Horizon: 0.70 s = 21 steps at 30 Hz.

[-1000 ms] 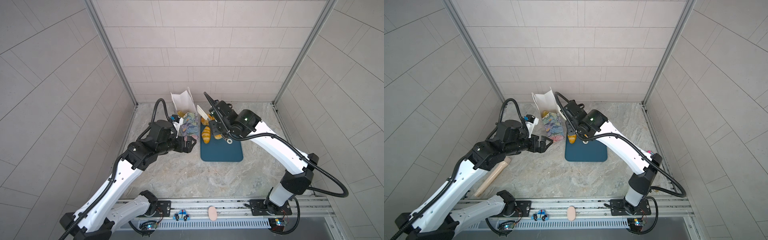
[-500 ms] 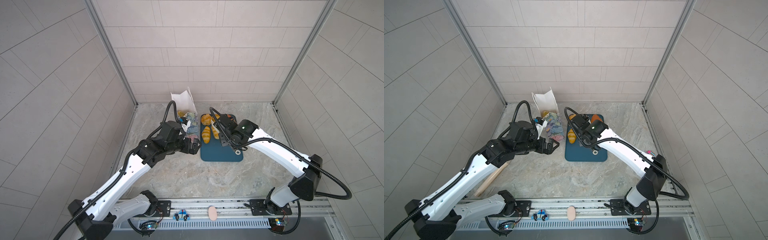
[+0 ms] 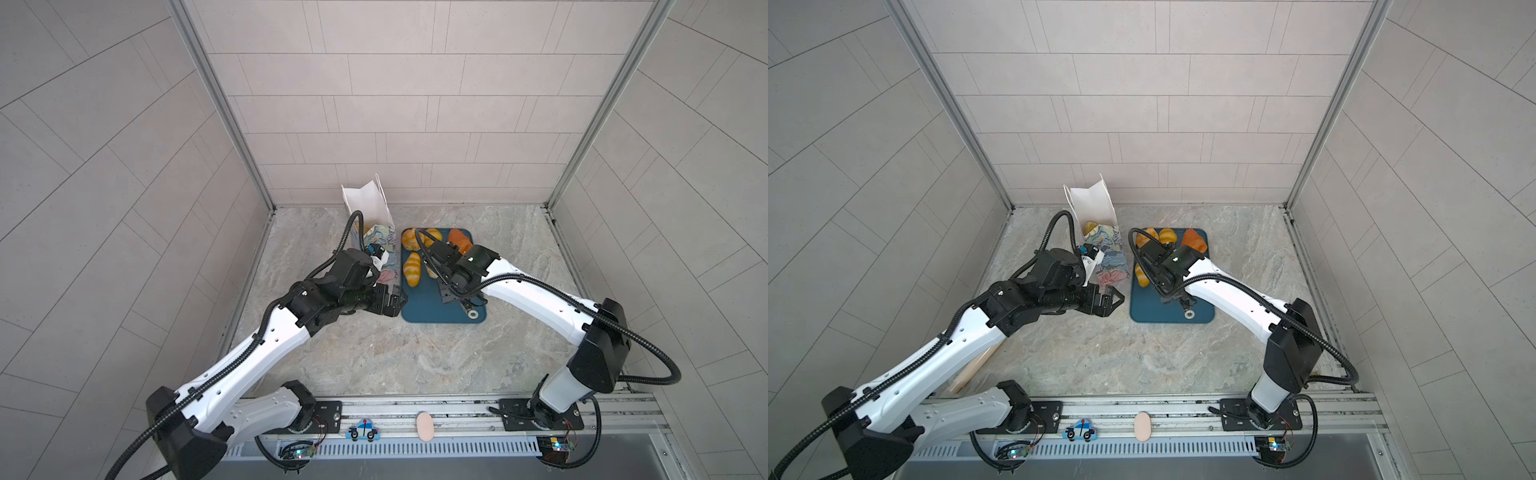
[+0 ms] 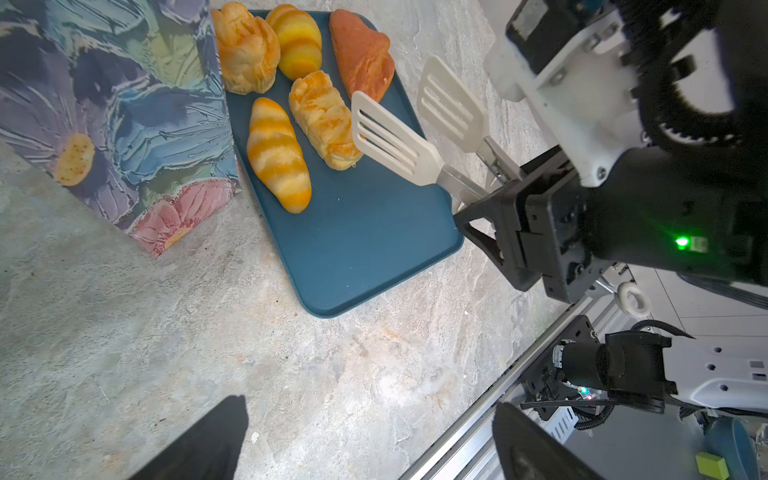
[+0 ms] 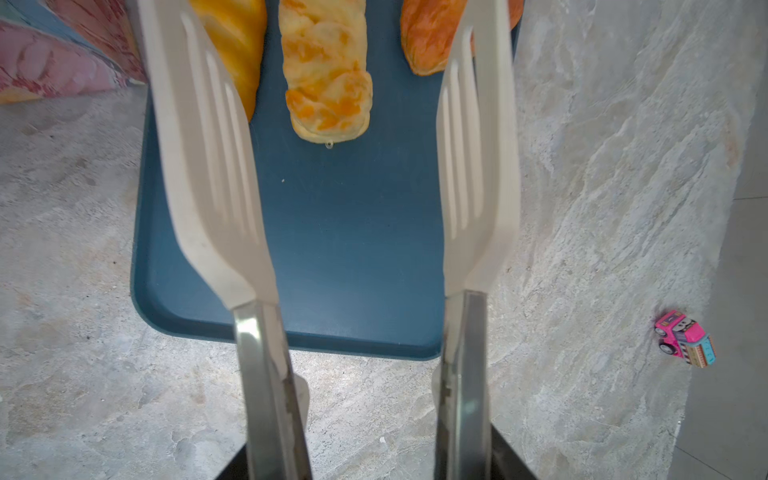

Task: Place the fake bread into the paper bag
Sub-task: 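Move the open tongs back over the tray with the right gripper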

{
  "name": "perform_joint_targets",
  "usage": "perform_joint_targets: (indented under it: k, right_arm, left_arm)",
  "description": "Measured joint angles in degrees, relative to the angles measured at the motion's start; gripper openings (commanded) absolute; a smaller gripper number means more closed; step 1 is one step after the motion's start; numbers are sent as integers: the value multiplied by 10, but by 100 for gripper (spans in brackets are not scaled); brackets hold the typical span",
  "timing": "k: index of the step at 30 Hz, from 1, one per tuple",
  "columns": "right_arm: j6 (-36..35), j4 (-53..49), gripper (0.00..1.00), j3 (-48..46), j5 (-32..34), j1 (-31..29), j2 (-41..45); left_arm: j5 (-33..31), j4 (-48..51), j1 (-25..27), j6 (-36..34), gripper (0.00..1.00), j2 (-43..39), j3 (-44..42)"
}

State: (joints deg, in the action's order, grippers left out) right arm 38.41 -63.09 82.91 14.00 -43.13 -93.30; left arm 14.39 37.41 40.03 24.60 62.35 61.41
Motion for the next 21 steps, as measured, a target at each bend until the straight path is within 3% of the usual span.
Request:
perform_joint_targets:
  k: [21]
  right_arm:
    - [7, 51, 65, -31, -31, 28, -50]
  left_arm:
    - [-23, -34, 2, 25, 100, -10, -71]
